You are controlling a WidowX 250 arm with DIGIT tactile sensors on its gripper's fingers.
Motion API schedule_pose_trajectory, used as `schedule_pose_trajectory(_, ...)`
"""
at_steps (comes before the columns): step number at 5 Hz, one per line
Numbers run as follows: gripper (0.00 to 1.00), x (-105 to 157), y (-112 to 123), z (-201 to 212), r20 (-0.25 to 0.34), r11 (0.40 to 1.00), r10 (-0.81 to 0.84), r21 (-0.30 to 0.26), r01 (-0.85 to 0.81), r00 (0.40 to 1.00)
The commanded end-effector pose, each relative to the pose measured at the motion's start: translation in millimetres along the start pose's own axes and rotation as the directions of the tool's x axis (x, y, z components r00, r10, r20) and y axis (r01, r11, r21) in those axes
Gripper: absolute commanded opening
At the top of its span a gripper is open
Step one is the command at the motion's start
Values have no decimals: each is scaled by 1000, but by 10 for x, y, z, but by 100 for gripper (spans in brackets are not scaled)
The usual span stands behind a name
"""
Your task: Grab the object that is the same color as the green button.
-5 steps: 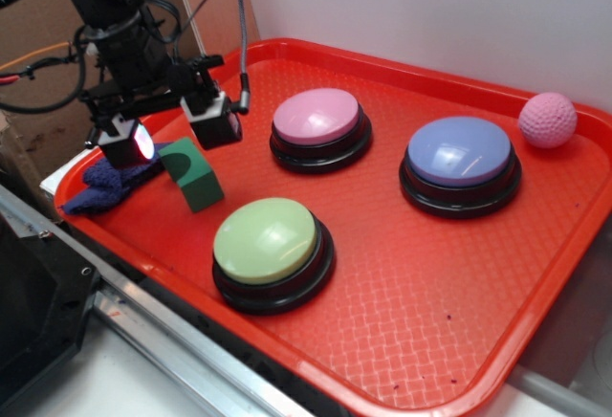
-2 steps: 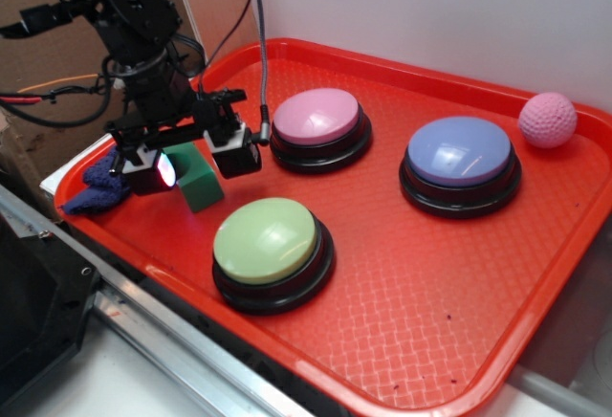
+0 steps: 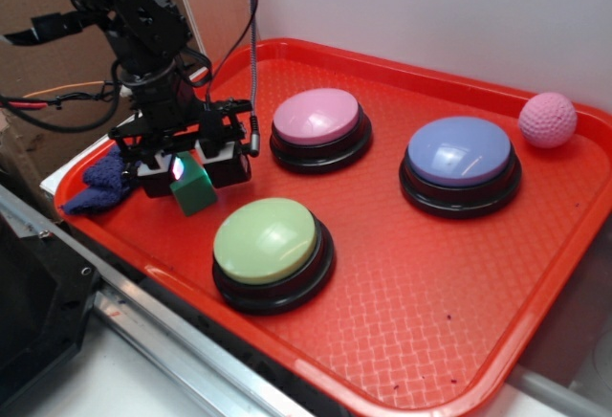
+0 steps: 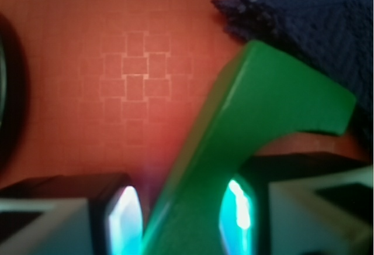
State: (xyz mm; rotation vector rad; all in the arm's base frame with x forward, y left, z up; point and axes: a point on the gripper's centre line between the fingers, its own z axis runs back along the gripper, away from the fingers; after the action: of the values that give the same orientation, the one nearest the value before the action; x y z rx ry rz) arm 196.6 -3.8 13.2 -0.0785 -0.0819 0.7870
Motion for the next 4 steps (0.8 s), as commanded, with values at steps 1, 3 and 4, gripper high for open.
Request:
schedule_pose_trajectory(1, 0, 166, -106, 586, 15, 986, -164, 31, 163, 986)
schedule_pose_trajectory(3, 0, 123, -217, 1258, -33, 916, -400, 22, 401, 916)
schedule_pose_trajectory(4, 0, 26, -201, 1681, 40, 895, -442, -36, 444, 896)
